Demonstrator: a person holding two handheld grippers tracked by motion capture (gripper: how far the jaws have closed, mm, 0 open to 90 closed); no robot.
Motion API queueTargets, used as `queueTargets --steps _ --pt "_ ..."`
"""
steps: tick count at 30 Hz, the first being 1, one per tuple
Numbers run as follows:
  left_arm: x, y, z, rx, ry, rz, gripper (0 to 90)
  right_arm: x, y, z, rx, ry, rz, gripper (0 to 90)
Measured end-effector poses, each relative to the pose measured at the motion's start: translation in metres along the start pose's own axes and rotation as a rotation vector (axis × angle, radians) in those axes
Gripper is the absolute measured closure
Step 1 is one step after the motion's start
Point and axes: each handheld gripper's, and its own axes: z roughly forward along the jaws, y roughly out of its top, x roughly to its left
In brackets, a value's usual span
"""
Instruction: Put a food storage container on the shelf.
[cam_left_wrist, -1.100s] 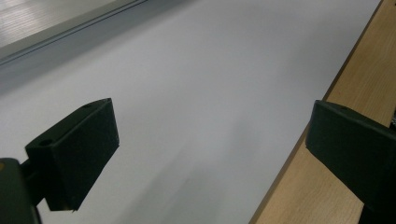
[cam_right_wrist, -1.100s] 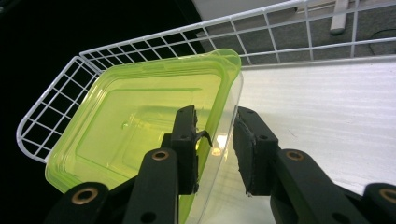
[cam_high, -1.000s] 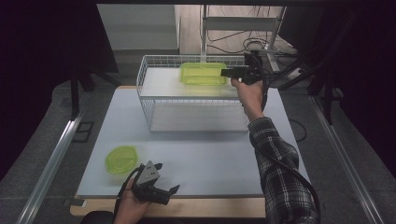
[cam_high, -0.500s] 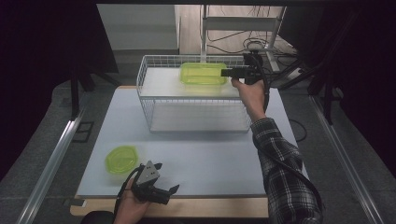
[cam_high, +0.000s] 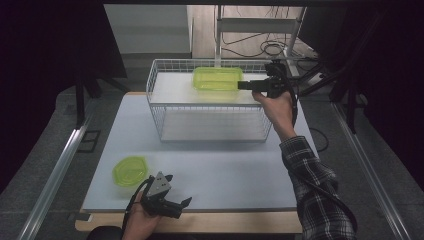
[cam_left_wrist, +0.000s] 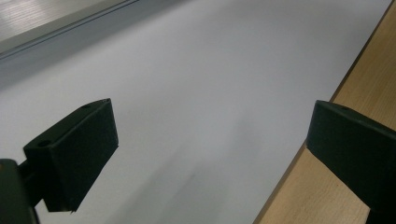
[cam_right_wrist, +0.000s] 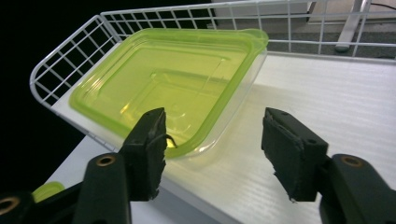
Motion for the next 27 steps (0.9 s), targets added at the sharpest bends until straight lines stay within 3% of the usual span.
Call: queueTargets --steps 13,27 --pt "-0.001 0.000 0.001 0.021 0.009 0.003 1.0 0.011 -0.038 -0.017 0.019 0.016 -0.128 25.0" --pt "-0.001 0.001 0.002 0.051 0.008 -0.001 1.3 0.015 -0.079 -0.024 0.036 0.041 -0.171 8.7"
